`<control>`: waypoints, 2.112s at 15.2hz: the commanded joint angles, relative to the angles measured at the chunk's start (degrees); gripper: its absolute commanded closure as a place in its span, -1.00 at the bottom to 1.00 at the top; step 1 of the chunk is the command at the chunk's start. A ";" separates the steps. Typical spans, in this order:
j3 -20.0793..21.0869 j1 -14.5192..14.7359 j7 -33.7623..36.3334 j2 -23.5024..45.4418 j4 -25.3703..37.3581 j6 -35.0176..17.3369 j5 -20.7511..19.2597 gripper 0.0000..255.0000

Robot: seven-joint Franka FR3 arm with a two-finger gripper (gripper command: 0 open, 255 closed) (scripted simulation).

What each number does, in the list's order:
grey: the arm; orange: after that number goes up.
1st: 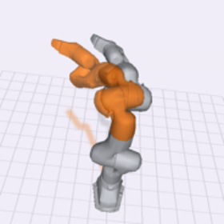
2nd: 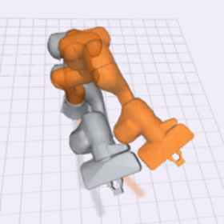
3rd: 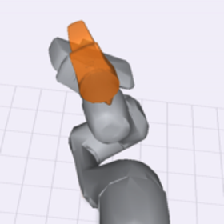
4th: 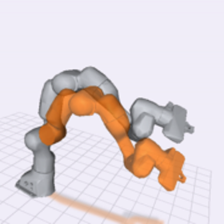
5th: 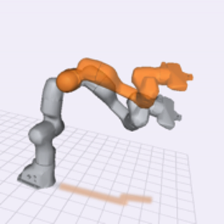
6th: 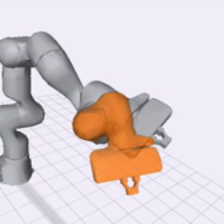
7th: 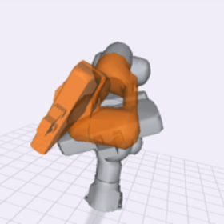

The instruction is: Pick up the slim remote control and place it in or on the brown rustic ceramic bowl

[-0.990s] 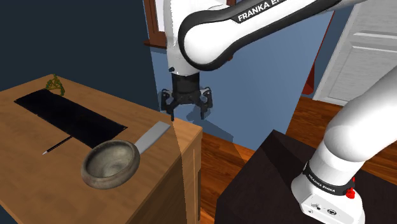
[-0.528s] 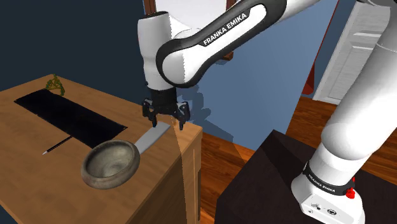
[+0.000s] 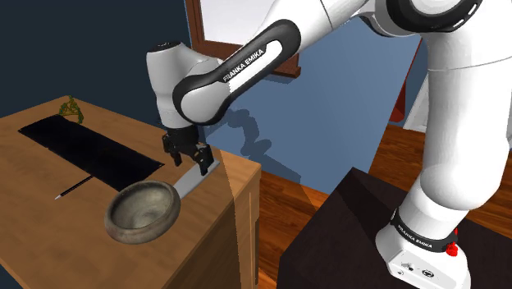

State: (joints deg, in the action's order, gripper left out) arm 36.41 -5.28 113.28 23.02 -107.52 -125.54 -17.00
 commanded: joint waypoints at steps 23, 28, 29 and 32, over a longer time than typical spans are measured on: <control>-3.13 2.69 4.61 6.25 1.20 -4.25 -4.16 1.00; -2.64 2.34 4.16 5.28 1.42 -3.17 -3.45 1.00; -2.41 2.18 3.94 4.81 1.57 -2.62 -3.10 1.00; -1.76 1.72 3.29 3.46 2.09 -0.95 -2.07 1.00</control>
State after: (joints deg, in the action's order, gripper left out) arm 34.41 -3.39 116.78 26.97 -105.51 -126.97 -19.43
